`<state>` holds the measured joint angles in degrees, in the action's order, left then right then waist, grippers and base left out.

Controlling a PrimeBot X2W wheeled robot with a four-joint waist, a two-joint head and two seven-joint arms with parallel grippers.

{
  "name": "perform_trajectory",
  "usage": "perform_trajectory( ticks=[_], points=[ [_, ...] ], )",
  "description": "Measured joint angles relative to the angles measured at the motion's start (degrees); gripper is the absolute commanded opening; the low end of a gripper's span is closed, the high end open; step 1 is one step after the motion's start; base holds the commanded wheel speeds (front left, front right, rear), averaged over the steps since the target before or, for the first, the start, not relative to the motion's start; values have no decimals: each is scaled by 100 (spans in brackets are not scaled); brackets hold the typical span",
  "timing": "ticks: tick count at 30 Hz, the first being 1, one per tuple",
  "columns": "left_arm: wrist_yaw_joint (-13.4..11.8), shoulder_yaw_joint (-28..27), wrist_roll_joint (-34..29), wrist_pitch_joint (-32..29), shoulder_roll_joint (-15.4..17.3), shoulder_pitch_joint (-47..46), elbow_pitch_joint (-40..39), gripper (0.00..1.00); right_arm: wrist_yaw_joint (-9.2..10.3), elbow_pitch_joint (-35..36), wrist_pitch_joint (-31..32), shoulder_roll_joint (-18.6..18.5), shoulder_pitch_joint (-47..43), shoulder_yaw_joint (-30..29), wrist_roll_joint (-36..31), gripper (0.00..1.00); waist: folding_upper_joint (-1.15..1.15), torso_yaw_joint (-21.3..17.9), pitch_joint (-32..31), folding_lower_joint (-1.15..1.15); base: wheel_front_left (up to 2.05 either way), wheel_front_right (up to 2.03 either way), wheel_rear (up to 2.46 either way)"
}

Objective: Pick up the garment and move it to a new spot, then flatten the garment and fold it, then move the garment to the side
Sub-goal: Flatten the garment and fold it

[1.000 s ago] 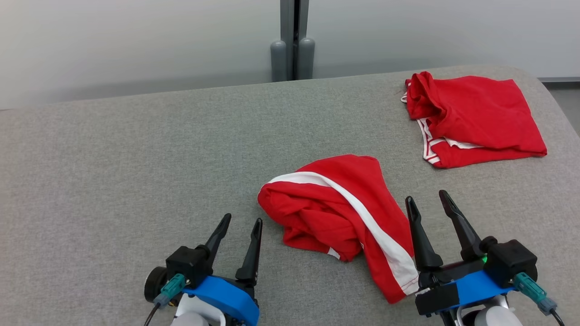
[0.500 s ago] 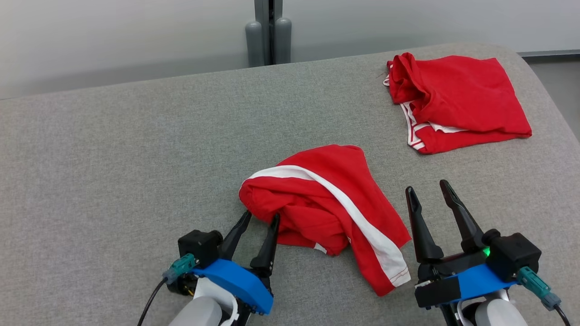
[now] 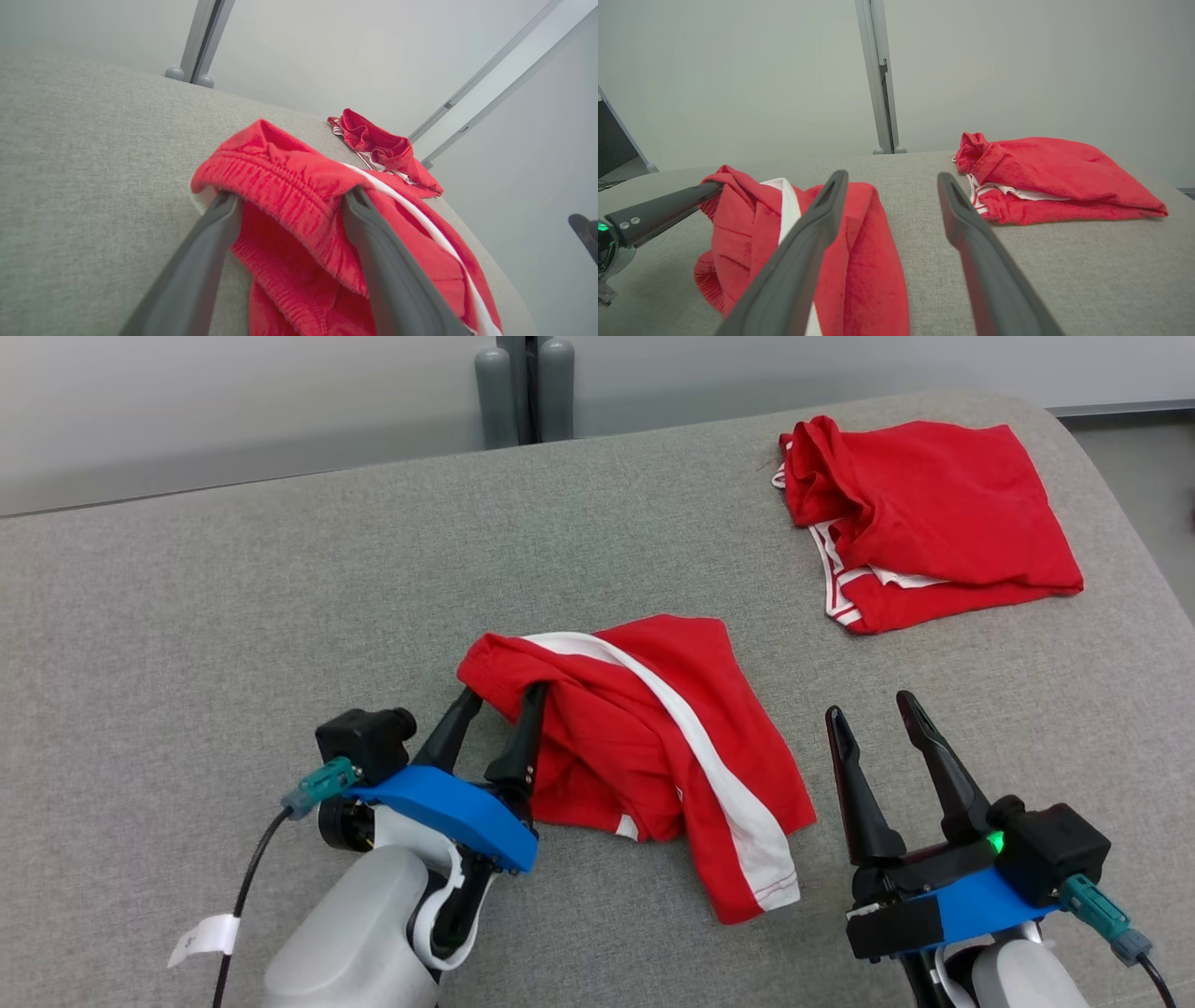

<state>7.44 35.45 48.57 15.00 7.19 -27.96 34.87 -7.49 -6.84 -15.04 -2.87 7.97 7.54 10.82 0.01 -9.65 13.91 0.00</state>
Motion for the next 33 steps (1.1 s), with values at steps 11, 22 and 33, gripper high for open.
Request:
perform_trajectory(
  ticks=[11, 22, 33],
  points=[
    [0, -187, 526, 0, 74, -444, 237, 0, 0, 4, 0, -1, 7, 27, 115, 100, 0, -114, 85, 0, 0, 0, 0],
    [0, -1100, -203, 0, 465, -1226, -164, 0, 0, 40, 0, -1, 74, -122, 82, 100, 0, 69, -12, 0, 0, 0, 0],
    [0, -818, -1046, 5, 530, -907, -680, 0, 0, 3, 0, 0, 47, -83, 130, 100, -1, 364, -129, 0, 0, 0, 0]
  ],
)
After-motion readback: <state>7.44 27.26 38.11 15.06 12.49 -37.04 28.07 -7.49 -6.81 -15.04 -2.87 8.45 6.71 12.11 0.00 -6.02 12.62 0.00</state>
